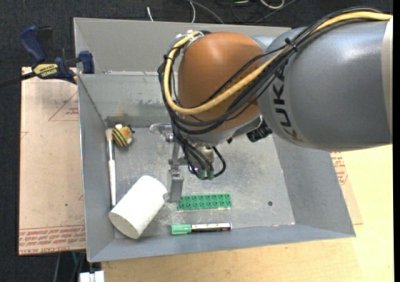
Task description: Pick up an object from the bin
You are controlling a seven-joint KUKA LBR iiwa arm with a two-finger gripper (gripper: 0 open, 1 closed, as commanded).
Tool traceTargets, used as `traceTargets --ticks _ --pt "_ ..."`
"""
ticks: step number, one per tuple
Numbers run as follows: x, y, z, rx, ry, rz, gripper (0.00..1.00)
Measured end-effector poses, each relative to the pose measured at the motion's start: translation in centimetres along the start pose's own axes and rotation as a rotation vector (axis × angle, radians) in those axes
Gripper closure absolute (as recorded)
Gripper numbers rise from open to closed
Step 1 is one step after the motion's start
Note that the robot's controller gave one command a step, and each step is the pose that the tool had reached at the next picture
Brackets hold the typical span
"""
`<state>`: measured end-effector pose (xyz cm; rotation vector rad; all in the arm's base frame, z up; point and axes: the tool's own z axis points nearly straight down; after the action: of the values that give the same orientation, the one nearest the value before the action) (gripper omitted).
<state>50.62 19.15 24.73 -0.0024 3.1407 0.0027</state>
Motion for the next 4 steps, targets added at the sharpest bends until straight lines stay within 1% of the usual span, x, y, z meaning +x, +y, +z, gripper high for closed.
traceTargets --ticks 1,2,3,4 --pt "1.0 0.8 7.4 0.0 -0.001 -0.132 0.0" --pt "2.5 2.1 9.2 -0.001 -0.007 -0.432 0.0" --pt "2.5 3.1 12.1 -0.001 -0.003 -0.547 0.0" --pt "2.4 3.8 17.1 0.0 -0.018 -0.786 0.0"
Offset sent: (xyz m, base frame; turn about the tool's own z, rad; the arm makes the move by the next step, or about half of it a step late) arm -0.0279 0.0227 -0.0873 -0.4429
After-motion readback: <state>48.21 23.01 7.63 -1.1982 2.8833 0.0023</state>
